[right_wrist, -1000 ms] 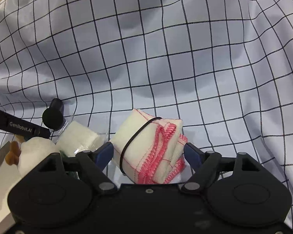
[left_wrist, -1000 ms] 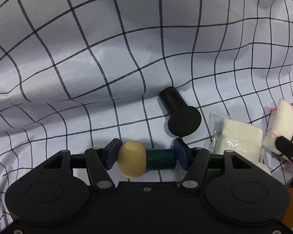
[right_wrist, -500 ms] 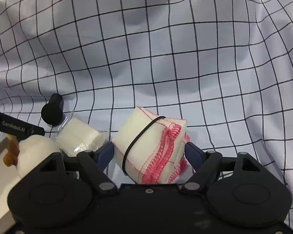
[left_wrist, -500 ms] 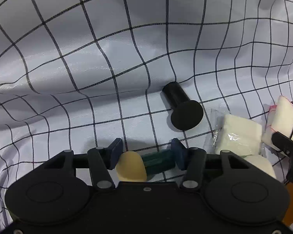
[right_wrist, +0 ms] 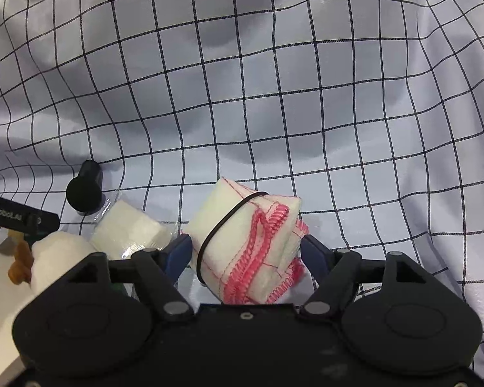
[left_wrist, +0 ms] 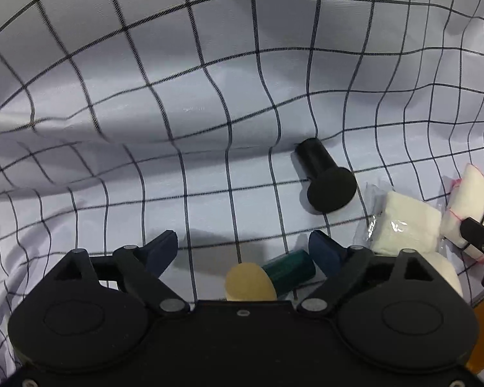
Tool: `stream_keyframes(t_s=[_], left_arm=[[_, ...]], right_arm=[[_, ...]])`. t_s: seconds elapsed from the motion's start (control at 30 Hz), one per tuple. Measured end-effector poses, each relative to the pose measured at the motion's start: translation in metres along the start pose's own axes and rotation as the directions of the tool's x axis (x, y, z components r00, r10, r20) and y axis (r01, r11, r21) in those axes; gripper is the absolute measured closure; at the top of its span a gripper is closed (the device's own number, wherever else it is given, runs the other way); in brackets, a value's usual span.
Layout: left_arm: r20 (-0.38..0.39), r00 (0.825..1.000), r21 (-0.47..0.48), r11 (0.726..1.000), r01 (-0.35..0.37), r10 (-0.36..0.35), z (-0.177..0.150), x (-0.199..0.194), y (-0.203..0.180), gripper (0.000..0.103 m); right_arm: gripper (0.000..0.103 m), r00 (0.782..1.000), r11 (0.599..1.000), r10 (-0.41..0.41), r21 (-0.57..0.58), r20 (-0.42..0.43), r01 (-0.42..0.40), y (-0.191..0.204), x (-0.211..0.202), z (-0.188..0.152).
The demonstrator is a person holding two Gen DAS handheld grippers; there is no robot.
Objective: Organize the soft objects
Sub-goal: 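Lift the towel roll and wooden toy off the sheet with both grippers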
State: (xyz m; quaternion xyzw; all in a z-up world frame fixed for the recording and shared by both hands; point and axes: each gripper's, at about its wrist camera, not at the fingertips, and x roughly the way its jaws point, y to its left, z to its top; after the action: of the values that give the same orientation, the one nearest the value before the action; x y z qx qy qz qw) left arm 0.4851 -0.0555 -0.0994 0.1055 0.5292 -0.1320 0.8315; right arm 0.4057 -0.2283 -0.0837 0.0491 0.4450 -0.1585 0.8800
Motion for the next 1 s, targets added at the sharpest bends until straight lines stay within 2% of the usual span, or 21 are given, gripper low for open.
stream_keyframes(t_s=[0.33, 0.37, 0.43, 0.47, 0.5, 0.63, 0.8, 1.0], left_arm=[[-0.063, 0.998, 0.022, 1.0, 0.014, -0.013, -0.017, -0.001, 0.013, 0.015], [-0.075, 0.997, 0.013, 1.0, 0.021, -0.019, -0.017, 0.0, 0.015, 0.017], [-0.079, 0.996, 0.002, 0.999, 0.041, -0.041, -0.014, 0.004, 0.014, 0.032], [-0.083, 0.995, -0.004, 0.998, 0.062, -0.062, -0.014, 0.006, 0.016, 0.042], [-0.088, 0.993, -0.011, 0.997, 0.081, -0.082, -0.013, 0.008, 0.016, 0.047], [-0.072, 0.996, 0.021, 0.998, 0.059, -0.057, -0.011, 0.013, 0.002, 0.047], [-0.047, 0.998, 0.006, 0.999, 0.036, -0.036, -0.012, 0.008, -0.003, 0.047], [-0.021, 0.999, -0.028, 0.999, 0.036, -0.036, -0.009, 0.007, 0.016, 0.047]], right_arm=[[0.03, 1.0, 1.0, 0.006, 0.005, -0.007, -0.006, -0.004, -0.001, 0.0], [0.03, 1.0, 1.0, 0.007, 0.006, -0.008, -0.007, -0.004, -0.001, 0.0], [0.03, 1.0, 1.0, 0.006, 0.008, -0.01, -0.006, -0.004, -0.001, 0.0], [0.03, 1.0, 1.0, 0.007, 0.008, -0.009, -0.007, -0.004, -0.001, 0.001], [0.03, 1.0, 1.0, 0.007, 0.009, -0.009, -0.007, -0.004, -0.001, 0.001], [0.029, 1.0, 1.0, 0.018, 0.018, -0.003, -0.018, -0.007, -0.003, 0.001], [0.021, 1.0, 0.997, 0.026, 0.072, 0.015, -0.027, -0.02, -0.008, 0.006], [0.002, 1.0, 0.996, 0.021, 0.081, 0.005, -0.021, -0.021, -0.009, 0.012]])
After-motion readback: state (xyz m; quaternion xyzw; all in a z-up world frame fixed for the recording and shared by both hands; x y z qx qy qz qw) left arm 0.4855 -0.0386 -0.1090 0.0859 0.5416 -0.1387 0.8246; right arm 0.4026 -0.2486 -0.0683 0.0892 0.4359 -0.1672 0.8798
